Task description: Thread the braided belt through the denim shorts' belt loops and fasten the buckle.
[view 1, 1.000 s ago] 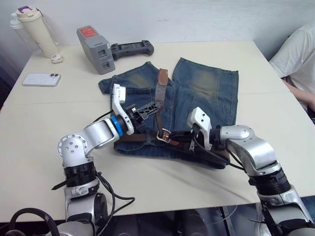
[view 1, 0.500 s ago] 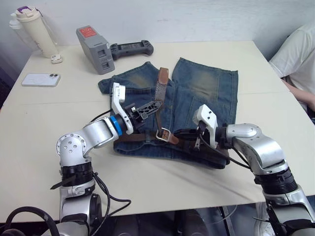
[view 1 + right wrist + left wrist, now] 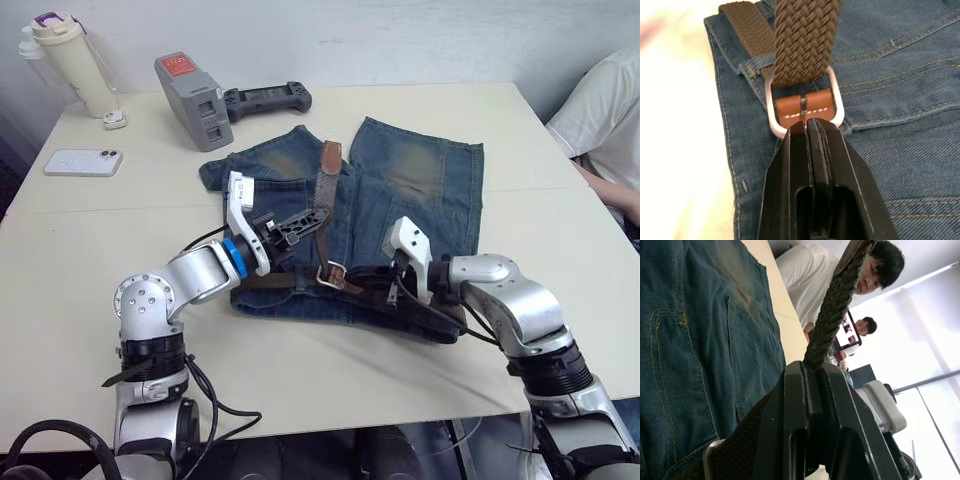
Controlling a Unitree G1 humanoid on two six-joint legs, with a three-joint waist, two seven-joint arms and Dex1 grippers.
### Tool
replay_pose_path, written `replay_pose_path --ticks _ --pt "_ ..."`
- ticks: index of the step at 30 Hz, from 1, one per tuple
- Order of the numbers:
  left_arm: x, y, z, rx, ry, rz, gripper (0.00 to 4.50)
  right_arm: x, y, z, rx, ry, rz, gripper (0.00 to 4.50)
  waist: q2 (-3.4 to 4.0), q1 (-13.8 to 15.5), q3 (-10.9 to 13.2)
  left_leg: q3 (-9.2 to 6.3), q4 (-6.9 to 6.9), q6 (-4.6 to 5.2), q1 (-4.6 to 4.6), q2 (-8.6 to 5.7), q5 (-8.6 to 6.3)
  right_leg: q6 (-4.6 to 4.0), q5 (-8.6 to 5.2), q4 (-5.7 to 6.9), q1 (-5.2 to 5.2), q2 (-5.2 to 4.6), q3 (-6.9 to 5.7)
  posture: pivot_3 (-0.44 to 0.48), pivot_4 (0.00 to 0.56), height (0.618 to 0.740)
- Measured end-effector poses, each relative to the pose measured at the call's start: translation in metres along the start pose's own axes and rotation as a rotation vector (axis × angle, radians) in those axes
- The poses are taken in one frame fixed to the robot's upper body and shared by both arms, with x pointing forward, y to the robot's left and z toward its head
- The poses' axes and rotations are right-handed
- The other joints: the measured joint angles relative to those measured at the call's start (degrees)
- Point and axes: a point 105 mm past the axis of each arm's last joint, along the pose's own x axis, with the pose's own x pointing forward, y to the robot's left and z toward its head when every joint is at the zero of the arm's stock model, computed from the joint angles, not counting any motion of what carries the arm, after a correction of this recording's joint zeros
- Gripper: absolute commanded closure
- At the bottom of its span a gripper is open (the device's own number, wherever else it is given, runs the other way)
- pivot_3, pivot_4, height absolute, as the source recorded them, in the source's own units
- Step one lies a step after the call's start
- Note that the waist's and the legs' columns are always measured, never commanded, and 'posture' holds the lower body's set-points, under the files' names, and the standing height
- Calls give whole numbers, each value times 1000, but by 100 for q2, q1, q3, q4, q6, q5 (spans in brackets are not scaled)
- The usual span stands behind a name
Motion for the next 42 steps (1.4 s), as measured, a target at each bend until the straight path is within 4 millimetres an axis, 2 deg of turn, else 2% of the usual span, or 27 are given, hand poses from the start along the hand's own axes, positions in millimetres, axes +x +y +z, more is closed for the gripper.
replay_pose_path --ticks 6,16,26,35,42 --pt "1 1 -1 -8 -3 4 4500 5 -1 8 -16 -27 12 4459 0 0 0 0 0 0 0 0 0 0 0 0 0 0 0 0 150 740" --pt "0 2 0 -16 -14 7 4500 18 1 5 3 -31 34 4459 0 -5 0 0 0 0 0 0 0 0 0 0 0 0 0 0 150 740" --pt "-10 14 0 -22 -28 58 4500 24 -2 -1 3 -20 13 4459 1 -6 0 0 0 0 0 0 0 0 0 0 0 0 0 0 150 740" --pt "-21 28 -6 -39 -32 101 4500 29 0 -5 -5 -8 28 4459 1 -13 0 1 -3 0 0 0 0 0 0 -1 0 0 0 0 150 740" --pt "-35 56 -9 -34 -25 192 4500 31 2 -5 -15 -18 34 4459 1 -9 0 3 -4 0 0 0 0 0 0 -3 -1 0 0 0 150 740"
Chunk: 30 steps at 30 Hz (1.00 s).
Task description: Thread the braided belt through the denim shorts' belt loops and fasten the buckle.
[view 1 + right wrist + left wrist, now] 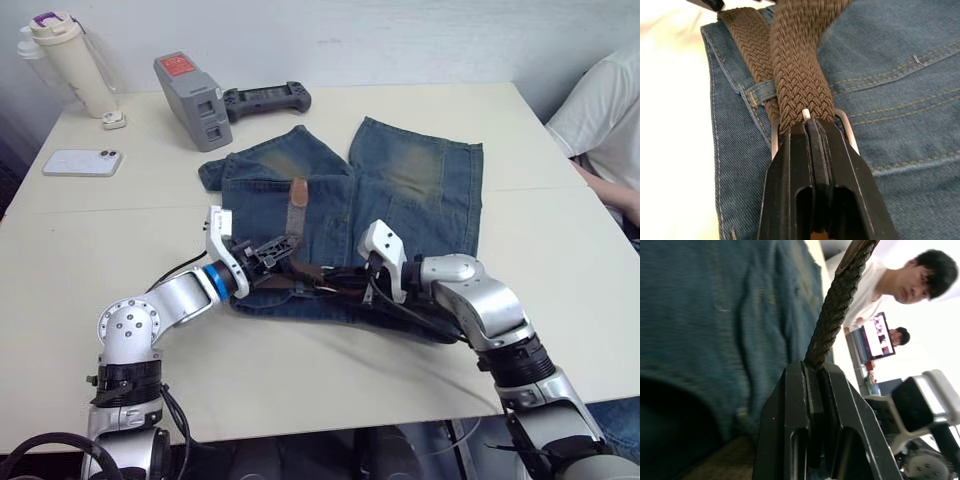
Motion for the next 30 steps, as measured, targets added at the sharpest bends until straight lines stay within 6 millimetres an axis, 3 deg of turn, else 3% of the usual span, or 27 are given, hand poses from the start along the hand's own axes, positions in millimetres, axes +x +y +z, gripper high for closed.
replay_pose_path --ticks 5,30 --pt "-4 16 3 -10 -5 29 4500 1 2 -1 5 -4 7 4459 0 -2 0 0 -3 -1 0 0 -1 0 0 -1 0 0 -1 0 150 740" --pt "-5 17 -1 -19 -1 11 4500 1 -2 -2 39 -15 11 4459 0 -6 0 1 -3 -1 1 1 -1 0 0 0 0 0 0 0 150 740"
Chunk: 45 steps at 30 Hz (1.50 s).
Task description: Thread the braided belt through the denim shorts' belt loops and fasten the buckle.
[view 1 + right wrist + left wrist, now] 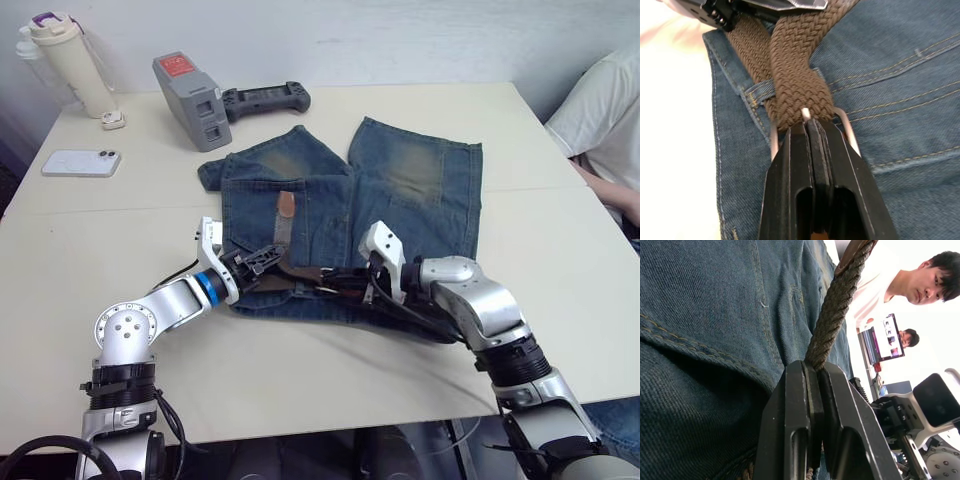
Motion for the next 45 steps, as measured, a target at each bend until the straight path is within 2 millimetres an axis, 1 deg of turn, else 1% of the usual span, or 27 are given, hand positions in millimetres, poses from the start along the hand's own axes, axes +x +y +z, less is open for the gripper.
replay_pose_path --ticks 5,7,12,15,21,24,26,27,30,31,35,39,43,45 --pt "0 1 0 2 1 3 4500 2 1 -3 -1 12 6 4459 0 -3 0 -1 0 0 1 0 0 0 0 0 0 0 0 0 150 740" --pt "-2 -2 -2 23 5 -10 4500 10 -3 -6 9 26 42 4459 -2 -25 -2 3 0 -1 11 1 0 0 0 0 5 0 3 0 150 740" --pt "-1 -7 -4 33 16 -33 4500 12 -5 -6 33 54 83 4459 -3 -33 -3 9 -5 -1 28 2 0 0 0 0 15 0 9 0 150 740" --pt "-1 -14 -4 48 16 -63 4500 16 -3 -8 54 166 151 4459 -6 -59 -5 27 -20 -11 66 4 -6 -4 -2 -5 33 0 14 0 150 740" --pt "1 -21 -3 58 9 -85 4500 20 -3 -7 81 235 190 4459 -20 -95 -22 29 -27 -16 83 6 -14 -4 -3 -30 57 0 12 0 150 740" --pt "3 -28 -2 55 1 -113 4500 22 -5 -7 77 265 195 4459 -30 -126 -40 28 -28 -17 84 6 -15 -4 -3 -32 59 0 12 0 150 740" --pt "4 -37 -1 57 0 -148 4500 27 -3 -7 66 282 196 4459 -50 -157 -66 27 -29 -21 94 9 -18 -4 -3 -33 68 1 10 0 150 740" --pt "4 -45 -1 48 4 -188 4500 30 -4 -6 61 287 191 4459 -52 -178 -68 28 -29 -22 97 12 -18 -5 -3 -34 70 2 10 0 150 740" --pt "3 -53 -1 55 17 -229 4500 34 -4 -6 53 289 177 4459 -53 -204 -68 28 -26 -24 111 17 -20 -10 -6 -36 80 7 10 0 150 740" --pt "2 -59 -2 80 28 -253 4500 36 -4 -6 50 289 171 4459 -53 -217 -68 28 -25 -26 114 19 -20 -12 -7 -35 83 9 10 0 150 740" --pt "3 -66 -8 95 62 -296 4500 36 -2 -6 32 283 155 4459 -52 -218 -69 28 -26 -30 122 19 -23 -16 -9 -36 90 10 10 0 150 740" --pt "17 -68 -7 110 109 -311 4500 31 3 -8 -15 287 95 4459 -52 -160 -69 29 -28 -33 120 19 -25 -18 -10 -42 88 10 10 0 150 740" --pt "32 -65 -4 117 153 -328 4500 30 6 -7 -116 318 47 4459 -53 -139 -71 30 -27 -33 119 18 -28 -18 -10 -51 90 11 7 0 150 740" --pt "44 -66 -1 139 199 -345 4500 30 7 -8 -148 324 14 4459 -56 -134 -75 29 -21 -32 120 18 -28 -18 -10 -49 94 12 4 0 150 740"
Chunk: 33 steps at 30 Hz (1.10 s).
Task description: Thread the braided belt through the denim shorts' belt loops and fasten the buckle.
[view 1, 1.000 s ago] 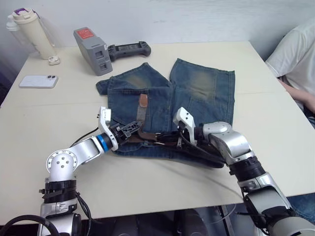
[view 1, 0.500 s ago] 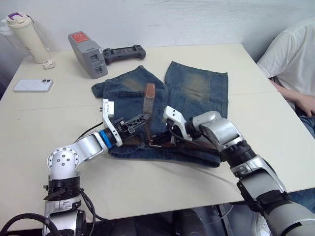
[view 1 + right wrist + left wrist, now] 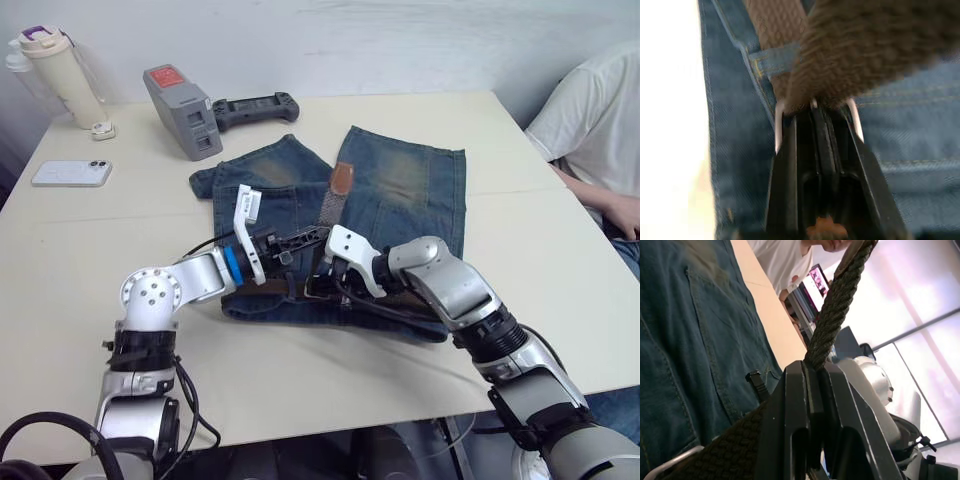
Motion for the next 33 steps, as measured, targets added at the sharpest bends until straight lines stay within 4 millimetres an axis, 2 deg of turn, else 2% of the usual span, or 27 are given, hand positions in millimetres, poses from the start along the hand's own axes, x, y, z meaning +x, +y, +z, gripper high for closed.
replay_pose_path --ticks 6,8,16,26,33 --pt "29 3 5 32 133 -52 4500 4 3 1 -12 -6 -51 4459 11 -5 -21 0 -1 0 1 0 0 0 0 -2 3 1 -1 0 150 740" --pt "37 3 2 26 168 -78 4500 3 4 1 -13 -8 -63 4459 23 -5 -27 1 -4 0 1 0 0 0 0 -3 1 1 -1 0 150 740" --pt "55 6 -9 32 221 -133 4500 -2 5 -3 -33 14 -113 4459 32 51 -32 -1 6 4 -4 0 -2 3 2 -5 2 0 -1 0 150 740" --pt "70 5 -16 -8 187 -200 4500 -17 4 -11 -150 80 -181 4459 43 304 -37 -4 22 33 -27 -7 -18 9 21 -43 7 -8 -10 0 150 740" --pt "87 11 -13 -31 167 -145 4500 -24 0 -18 -138 81 -216 4459 44 351 -39 -7 25 46 -31 -22 -22 25 45 -74 24 -20 -19 0 150 740"
